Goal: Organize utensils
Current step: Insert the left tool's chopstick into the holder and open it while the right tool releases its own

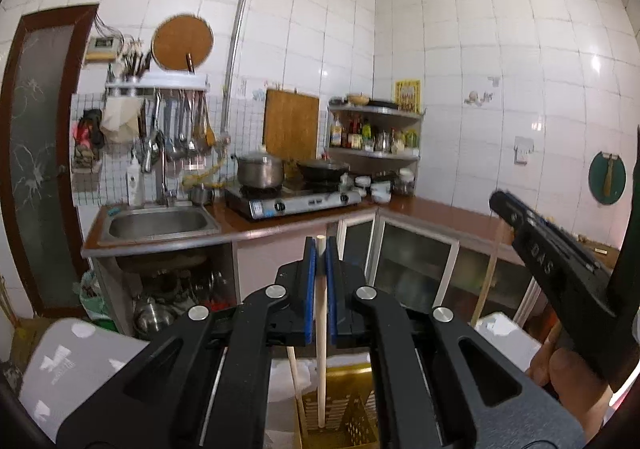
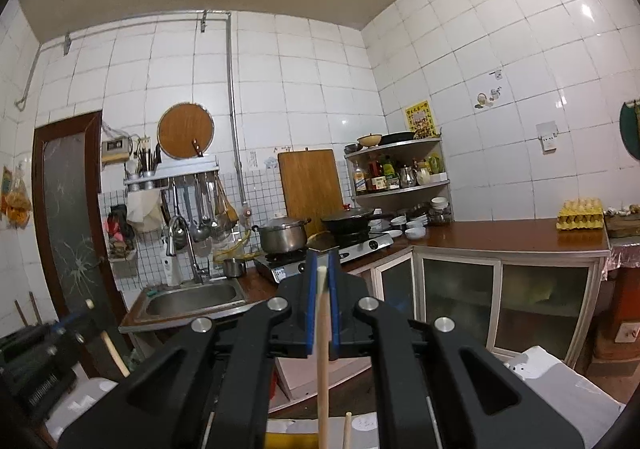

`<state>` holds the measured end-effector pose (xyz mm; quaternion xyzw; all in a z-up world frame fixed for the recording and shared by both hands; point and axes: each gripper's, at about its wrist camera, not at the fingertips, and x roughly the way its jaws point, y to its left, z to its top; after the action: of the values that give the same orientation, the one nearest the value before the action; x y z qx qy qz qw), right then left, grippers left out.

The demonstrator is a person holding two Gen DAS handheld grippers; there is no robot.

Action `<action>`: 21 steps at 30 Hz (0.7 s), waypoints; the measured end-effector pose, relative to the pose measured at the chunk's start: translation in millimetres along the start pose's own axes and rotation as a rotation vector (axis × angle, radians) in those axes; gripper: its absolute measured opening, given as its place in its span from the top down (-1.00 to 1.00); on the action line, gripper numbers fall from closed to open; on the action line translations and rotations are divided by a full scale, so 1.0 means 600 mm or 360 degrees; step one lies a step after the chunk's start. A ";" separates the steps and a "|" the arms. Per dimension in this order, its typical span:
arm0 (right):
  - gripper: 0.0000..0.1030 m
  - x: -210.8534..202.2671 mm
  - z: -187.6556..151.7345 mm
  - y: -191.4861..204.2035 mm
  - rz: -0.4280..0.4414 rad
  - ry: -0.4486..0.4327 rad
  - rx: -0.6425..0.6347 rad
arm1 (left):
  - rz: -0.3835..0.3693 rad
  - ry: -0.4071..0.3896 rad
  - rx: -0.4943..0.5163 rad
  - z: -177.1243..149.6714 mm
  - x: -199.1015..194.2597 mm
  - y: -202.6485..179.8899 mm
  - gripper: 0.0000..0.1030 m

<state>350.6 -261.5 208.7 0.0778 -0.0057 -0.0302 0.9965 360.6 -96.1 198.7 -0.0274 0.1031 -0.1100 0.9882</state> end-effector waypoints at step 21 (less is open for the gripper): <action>0.14 0.055 -0.148 -0.063 -0.0004 0.0567 -0.0007 | 0.0084 0.0283 -0.0036 -0.117 0.031 0.051 0.17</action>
<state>382.5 -287.2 115.1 0.0798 0.1713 -0.0171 0.9818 369.9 -72.3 124.3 -0.0261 0.1924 -0.0847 0.9773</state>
